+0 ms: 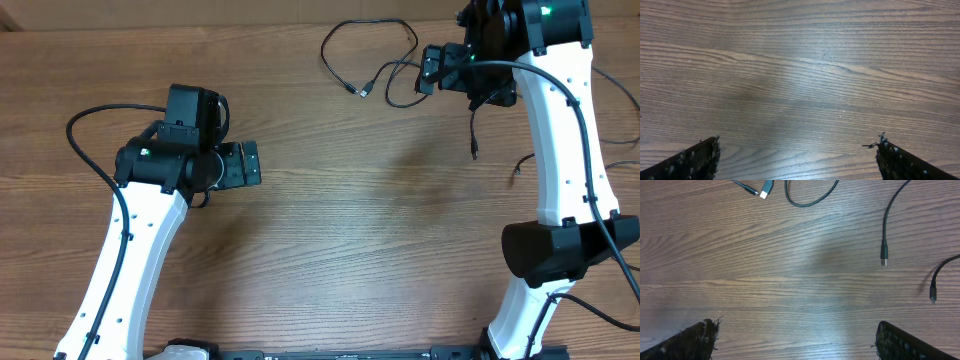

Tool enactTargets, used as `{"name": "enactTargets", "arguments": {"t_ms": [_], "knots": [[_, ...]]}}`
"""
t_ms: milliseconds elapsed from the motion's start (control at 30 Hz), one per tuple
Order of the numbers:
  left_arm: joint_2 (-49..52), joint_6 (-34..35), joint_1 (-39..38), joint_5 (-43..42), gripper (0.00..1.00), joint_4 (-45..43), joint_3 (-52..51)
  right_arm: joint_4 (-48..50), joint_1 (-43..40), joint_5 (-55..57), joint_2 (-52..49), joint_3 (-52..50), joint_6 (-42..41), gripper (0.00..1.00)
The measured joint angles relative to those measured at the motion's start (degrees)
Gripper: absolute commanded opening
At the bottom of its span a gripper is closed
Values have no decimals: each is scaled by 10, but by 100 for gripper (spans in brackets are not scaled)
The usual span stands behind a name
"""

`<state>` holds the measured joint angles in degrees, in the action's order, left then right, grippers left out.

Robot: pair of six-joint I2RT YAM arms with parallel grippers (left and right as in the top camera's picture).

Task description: Untangle cables

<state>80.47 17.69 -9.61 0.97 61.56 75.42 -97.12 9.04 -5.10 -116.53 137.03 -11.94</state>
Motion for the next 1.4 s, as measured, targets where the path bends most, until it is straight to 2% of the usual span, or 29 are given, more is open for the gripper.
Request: {"name": "enactTargets", "arguments": {"t_ms": [867, 1000, 1167, 1400], "knots": [[0, 0, 0, 14, 100, -5, 0, 0, 0, 0, 0, 0, 0, 100], [-18, 1, 0, 15, 100, -60, -1, 0, 0, 0, 0, 0, 0, 100], [-96, 11, 0, 17, 100, -143, -36, 0, 0, 0, 0, 0, 0, 100], [-246, 30, 0, 19, 100, -357, -234, 0, 0, 0, 0, 0, 0, 100]]}}
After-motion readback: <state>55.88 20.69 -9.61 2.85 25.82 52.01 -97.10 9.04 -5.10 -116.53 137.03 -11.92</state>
